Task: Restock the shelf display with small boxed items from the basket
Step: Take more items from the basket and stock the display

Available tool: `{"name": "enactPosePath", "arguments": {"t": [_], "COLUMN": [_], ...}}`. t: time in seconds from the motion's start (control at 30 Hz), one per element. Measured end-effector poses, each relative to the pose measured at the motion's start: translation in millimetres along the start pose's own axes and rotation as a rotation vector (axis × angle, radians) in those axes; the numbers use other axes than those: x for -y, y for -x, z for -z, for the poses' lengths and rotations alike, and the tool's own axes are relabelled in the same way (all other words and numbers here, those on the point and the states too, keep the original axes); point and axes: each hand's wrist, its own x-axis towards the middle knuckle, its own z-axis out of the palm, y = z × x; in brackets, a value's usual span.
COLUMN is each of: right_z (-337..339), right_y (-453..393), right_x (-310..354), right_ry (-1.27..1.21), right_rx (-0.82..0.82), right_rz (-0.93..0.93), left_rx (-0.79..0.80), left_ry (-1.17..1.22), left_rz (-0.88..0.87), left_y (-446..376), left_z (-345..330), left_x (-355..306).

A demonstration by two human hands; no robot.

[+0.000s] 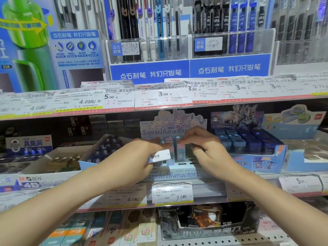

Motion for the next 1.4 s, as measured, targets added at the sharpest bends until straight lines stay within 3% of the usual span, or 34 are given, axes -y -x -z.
{"name": "enactPosePath", "arguments": {"t": [0.27, 0.4, 0.5, 0.67, 0.83, 0.93, 1.0, 1.17, 1.27, 1.4], "right_z": [5, 10, 12, 11, 7, 12, 16, 11, 4, -2], "right_y": [-11, -7, 4, 16, 11, 13, 18, 31, 34, 36], "right_x": [5, 16, 35, 72, 77, 70, 65, 54, 47, 44], "right_ry": [-0.020, 0.024, -0.115, -0.534, -0.479, -0.510, -0.468, 0.049, 0.192, 0.327], "right_rx": [0.036, 0.069, -0.002, 0.045, 0.006, -0.069, -0.151, -0.257, -0.206, -0.140], "right_rz": [-0.073, -0.121, -0.096, -0.123, -0.196, -0.191, -0.114, 0.376, 0.560, 0.611], "left_rx": [0.045, -0.073, -0.147, -0.045, -0.007, 0.023, 0.062, 0.019, 0.020, -0.045], "left_ry": [0.015, 0.025, 0.139, 0.349, 0.497, 0.699, 0.964, 1.533, 1.601, 1.500], "left_rz": [0.022, 0.056, 0.024, 0.013, 0.056, 0.211, 0.370, 0.606, 0.589, 0.548], "left_y": [0, 2, 6, 6, 5, 10, 17, 20, 16, 16], "left_z": [4, 6, 8, 7, 2, 4, 7, 4, 5, 5], "left_x": [-2, -7, -13, -19, -22, -20, -18, -19, -24, -26]}}
